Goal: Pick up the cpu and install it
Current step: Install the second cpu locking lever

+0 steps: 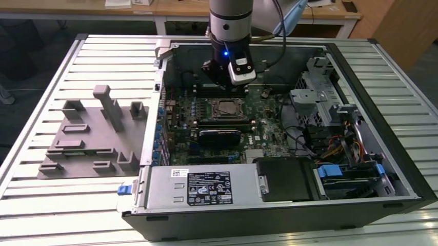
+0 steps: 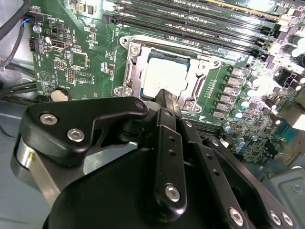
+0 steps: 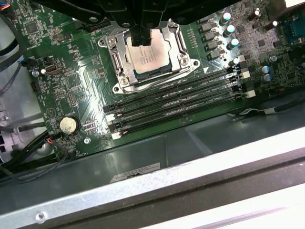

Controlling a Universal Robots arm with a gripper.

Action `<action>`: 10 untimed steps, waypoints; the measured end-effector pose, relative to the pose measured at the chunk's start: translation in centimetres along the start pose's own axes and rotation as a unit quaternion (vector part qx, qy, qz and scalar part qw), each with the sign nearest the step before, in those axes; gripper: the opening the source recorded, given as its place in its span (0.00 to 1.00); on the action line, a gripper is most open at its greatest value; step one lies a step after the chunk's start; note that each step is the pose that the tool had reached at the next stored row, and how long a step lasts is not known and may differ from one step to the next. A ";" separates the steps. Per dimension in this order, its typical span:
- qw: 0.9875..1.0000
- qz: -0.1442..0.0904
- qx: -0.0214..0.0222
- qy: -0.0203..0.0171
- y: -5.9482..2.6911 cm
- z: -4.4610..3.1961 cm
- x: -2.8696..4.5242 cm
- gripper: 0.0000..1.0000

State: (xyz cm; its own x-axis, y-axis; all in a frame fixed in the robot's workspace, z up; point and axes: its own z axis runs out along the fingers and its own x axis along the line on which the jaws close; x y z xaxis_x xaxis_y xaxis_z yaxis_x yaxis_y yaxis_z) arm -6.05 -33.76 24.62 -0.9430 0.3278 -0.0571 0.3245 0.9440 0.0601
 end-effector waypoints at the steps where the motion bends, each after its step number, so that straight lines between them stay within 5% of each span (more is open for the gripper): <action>1: 1.000 0.000 0.000 0.000 0.00 0.00 0.00 0.11; 10: 1.000 0.000 0.000 0.000 0.02 -0.38 -0.02 0.11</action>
State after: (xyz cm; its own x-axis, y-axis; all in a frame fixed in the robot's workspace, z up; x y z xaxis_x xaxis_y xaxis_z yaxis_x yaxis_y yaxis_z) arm -6.05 -33.77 25.00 -0.9430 0.3278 -0.0571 0.3245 0.9440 0.0599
